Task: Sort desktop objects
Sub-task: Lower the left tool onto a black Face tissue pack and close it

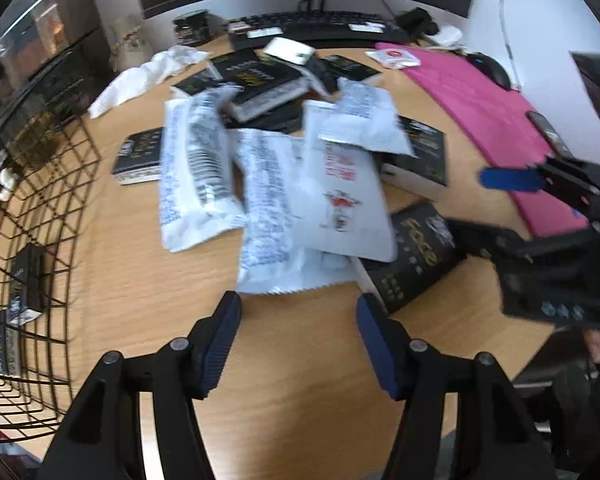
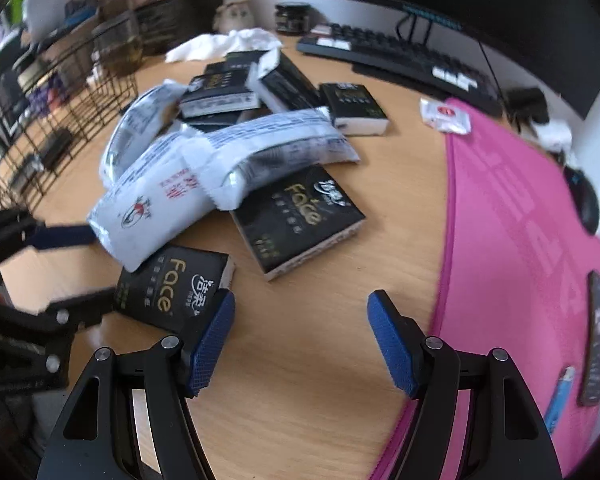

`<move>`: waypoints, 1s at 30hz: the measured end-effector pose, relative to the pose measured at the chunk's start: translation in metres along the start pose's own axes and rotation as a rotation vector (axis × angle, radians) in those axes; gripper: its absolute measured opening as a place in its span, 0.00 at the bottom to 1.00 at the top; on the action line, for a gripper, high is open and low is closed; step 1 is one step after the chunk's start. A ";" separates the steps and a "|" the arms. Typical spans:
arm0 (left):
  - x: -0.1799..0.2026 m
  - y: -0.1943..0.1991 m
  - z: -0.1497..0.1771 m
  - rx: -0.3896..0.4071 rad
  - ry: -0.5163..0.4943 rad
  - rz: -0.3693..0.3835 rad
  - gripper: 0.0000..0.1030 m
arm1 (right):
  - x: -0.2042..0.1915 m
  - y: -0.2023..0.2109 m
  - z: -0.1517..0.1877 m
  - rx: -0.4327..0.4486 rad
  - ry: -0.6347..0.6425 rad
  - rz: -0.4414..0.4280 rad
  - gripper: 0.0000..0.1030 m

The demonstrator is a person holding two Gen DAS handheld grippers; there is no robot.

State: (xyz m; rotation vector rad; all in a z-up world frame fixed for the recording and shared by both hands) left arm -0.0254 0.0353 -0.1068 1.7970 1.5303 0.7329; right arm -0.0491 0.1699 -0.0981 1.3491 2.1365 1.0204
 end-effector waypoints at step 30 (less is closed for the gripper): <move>-0.026 0.018 -0.003 -0.017 0.070 -0.065 0.64 | -0.033 -0.003 -0.001 0.008 -0.011 -0.127 0.67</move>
Point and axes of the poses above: each gripper's, at about its wrist camera, not at the fingertips, and y roughly against the way its jaws point, x to its right, z to its underside, the point moved 2 cm from there along -y, roughly the way its jaws point, and after that the axes turned 12 degrees about x, right-handed, at the moved point
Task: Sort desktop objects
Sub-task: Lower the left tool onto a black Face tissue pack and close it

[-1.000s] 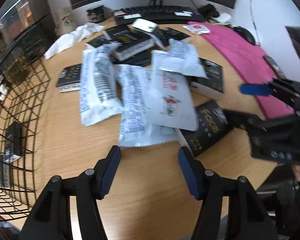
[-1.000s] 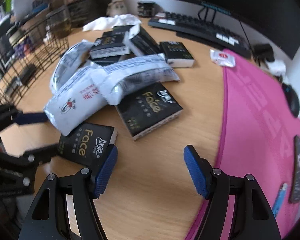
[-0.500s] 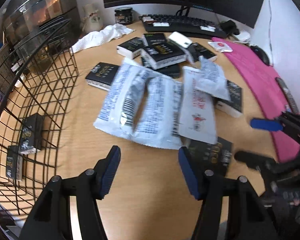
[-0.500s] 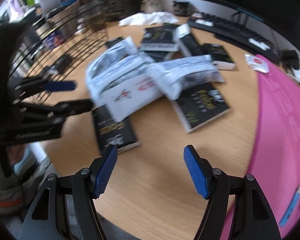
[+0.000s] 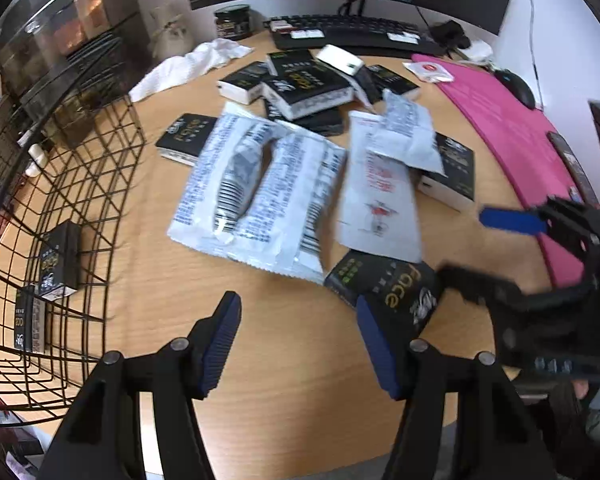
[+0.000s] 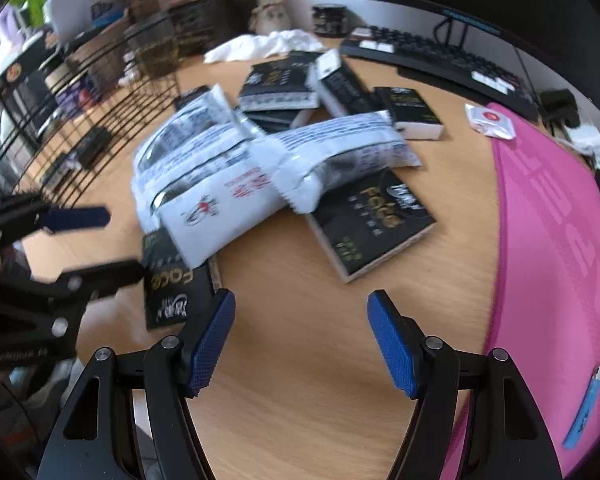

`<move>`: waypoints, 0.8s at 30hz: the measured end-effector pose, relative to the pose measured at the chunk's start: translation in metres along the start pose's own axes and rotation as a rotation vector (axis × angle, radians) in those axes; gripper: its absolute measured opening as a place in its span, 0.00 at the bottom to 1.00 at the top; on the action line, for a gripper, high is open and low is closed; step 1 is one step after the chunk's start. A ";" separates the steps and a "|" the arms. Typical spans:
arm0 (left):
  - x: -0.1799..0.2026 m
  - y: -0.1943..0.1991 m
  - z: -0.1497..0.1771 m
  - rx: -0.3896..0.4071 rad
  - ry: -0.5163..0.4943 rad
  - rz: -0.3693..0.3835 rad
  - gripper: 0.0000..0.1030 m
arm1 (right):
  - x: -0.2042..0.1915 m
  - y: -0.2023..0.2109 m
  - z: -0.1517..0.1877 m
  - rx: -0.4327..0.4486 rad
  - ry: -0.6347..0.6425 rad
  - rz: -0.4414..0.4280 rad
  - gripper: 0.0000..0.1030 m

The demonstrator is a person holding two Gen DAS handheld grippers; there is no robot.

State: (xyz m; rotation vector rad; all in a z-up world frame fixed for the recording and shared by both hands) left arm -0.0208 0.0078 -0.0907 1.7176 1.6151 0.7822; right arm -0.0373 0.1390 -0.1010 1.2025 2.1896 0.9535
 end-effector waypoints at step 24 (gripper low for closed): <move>0.039 -0.017 0.004 -0.011 -0.026 0.108 0.67 | 0.024 0.005 -0.003 -0.002 -0.039 0.026 0.67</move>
Point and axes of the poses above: each gripper's, at about its wrist camera, not at the fingertips, and y roughly against the way its jaws point, x to its right, z to its underside, the point moved 2 cm from there along -y, roughly the way its jaws point, and after that the axes turned 12 degrees about x, right-handed, at the moved point
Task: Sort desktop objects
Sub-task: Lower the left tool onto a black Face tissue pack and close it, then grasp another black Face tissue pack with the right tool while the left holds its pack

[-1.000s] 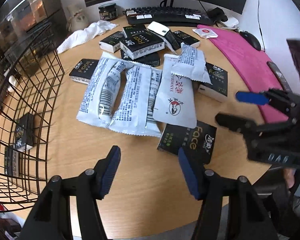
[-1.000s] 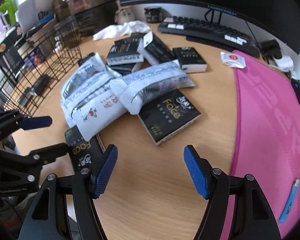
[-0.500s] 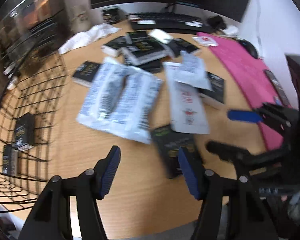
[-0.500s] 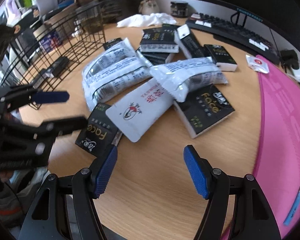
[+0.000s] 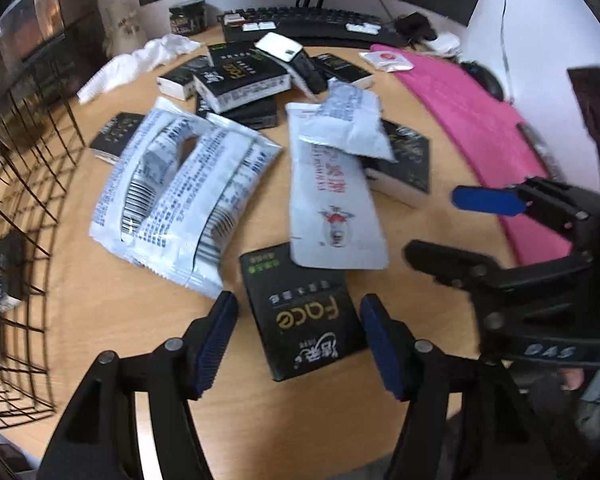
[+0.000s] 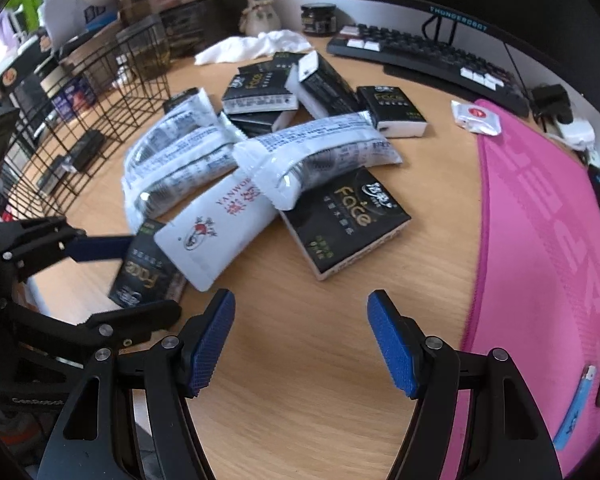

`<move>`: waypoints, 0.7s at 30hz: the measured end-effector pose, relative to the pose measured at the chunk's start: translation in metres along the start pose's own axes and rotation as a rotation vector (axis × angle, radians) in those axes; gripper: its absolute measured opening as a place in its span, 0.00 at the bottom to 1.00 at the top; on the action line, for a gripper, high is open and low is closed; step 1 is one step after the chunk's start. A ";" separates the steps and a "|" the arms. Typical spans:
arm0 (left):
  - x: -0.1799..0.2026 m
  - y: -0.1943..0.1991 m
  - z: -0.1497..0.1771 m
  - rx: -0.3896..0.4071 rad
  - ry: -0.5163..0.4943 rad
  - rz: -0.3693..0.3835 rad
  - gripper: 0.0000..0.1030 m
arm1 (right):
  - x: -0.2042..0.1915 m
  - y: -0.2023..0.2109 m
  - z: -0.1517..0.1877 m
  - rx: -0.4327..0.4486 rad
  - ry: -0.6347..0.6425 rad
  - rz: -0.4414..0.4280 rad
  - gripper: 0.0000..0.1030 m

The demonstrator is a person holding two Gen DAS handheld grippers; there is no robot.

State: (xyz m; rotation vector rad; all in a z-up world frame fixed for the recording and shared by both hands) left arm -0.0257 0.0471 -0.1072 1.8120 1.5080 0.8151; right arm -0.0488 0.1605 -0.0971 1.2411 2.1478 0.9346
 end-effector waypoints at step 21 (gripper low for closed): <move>-0.041 0.001 -0.003 0.013 0.016 -0.072 0.52 | 0.023 -0.035 -0.038 0.093 -0.172 0.052 0.68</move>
Point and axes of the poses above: each gripper's, at about its wrist camera, not at the fingertips, and y roughly against the way its jaws point, x to its right, z to its underside, the point moved 2 cm from there along -y, roughly the way its jaws point, and after that the axes turned 12 degrees about x, right-handed, at the moved point
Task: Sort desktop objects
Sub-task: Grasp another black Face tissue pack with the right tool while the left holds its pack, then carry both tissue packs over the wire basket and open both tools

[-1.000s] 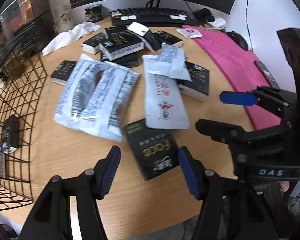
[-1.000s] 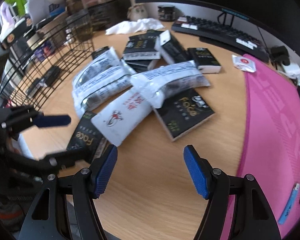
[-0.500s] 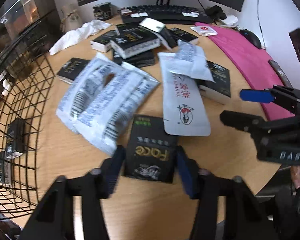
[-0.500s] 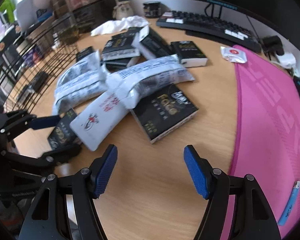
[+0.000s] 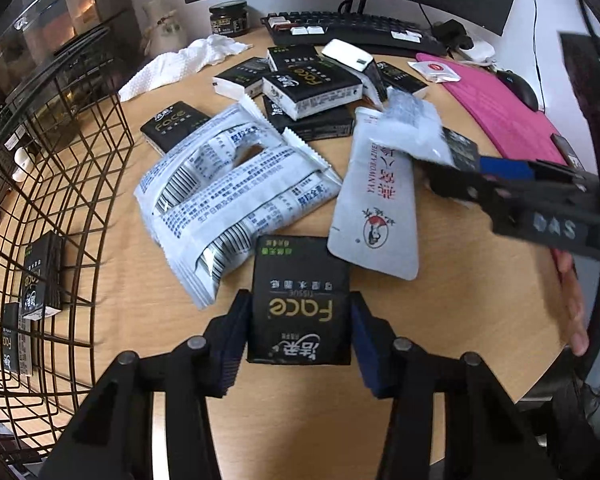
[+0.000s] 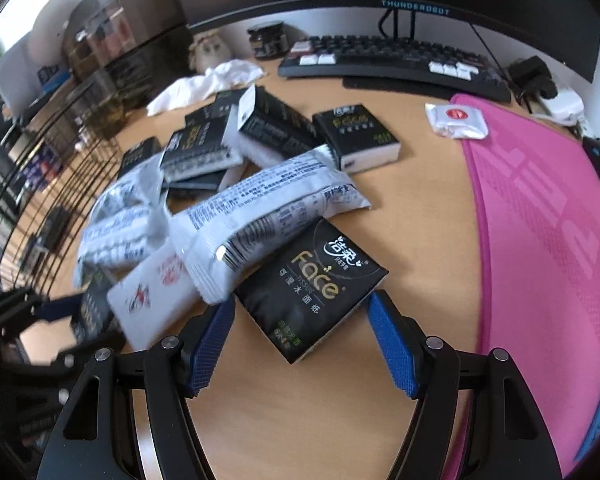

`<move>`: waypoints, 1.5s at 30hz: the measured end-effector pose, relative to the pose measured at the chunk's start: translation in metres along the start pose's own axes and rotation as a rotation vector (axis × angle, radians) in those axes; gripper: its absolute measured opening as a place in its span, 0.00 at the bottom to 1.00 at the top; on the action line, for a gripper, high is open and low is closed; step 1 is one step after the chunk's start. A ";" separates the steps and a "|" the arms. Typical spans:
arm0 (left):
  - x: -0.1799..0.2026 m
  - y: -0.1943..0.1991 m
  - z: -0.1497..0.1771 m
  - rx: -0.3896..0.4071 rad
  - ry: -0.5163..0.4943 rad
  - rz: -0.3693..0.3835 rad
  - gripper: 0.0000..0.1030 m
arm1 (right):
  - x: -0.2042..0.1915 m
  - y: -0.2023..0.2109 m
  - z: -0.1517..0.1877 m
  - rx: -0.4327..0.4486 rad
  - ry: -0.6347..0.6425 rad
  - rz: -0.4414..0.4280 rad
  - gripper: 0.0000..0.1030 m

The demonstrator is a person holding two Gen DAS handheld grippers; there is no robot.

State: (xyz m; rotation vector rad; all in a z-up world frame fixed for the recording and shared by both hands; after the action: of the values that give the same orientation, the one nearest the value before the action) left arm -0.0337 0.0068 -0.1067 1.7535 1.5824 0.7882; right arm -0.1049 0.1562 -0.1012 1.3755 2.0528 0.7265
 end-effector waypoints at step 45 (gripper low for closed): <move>-0.005 -0.008 -0.003 0.038 0.071 -0.067 0.77 | 0.004 0.026 0.032 0.040 0.080 0.164 0.64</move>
State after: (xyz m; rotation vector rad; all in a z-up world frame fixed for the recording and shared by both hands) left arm -0.0418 0.0026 -0.1110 1.7062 1.7047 0.8007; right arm -0.0672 0.1725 -0.1055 1.5749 2.0430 0.8258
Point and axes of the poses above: each gripper's, at about its wrist camera, not at the fingertips, and y roughly against the way its jaws point, x to its right, z to its underside, the point moved 2 cm from there along -y, roughly the way its jaws point, and after that the axes turned 12 degrees about x, right-handed, at the moved point
